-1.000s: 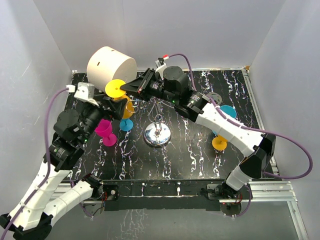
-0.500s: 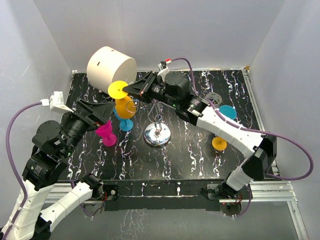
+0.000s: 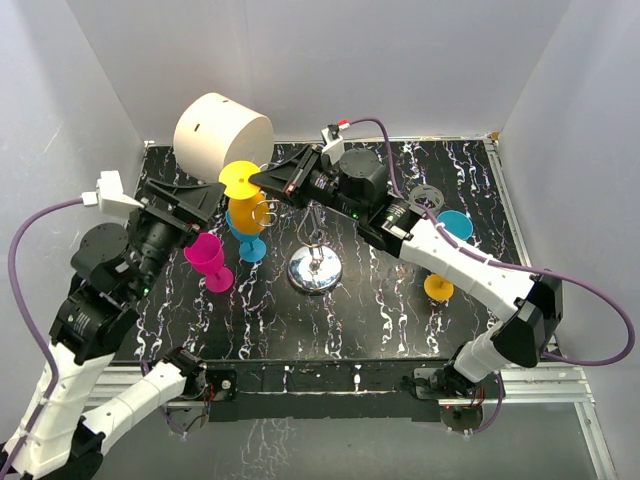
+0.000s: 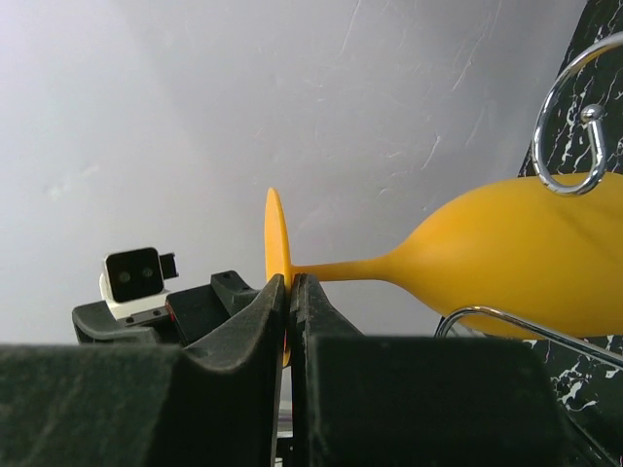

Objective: Place the wine glass upside down on the wine glass rack

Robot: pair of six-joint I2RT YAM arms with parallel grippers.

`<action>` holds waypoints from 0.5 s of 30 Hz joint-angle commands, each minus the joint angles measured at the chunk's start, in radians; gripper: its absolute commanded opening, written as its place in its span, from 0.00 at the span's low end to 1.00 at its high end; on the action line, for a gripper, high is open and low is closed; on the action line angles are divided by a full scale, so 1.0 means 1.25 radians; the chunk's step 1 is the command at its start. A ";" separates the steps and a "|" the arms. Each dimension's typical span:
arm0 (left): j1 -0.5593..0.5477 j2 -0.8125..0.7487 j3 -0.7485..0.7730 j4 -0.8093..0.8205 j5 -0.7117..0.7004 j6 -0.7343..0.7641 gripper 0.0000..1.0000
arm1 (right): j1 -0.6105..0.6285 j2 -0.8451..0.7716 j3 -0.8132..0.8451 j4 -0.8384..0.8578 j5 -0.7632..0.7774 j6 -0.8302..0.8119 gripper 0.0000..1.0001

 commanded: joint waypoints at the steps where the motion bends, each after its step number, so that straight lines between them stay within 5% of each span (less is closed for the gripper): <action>1: -0.002 0.054 0.035 0.042 -0.004 0.011 0.69 | 0.002 -0.029 0.006 0.077 -0.036 0.000 0.00; 6: -0.001 0.069 0.035 0.058 -0.024 0.041 0.53 | 0.000 -0.004 0.019 0.090 -0.066 -0.001 0.00; 15: -0.001 0.078 0.020 0.079 -0.068 0.065 0.41 | -0.008 0.025 0.031 0.116 -0.109 0.016 0.00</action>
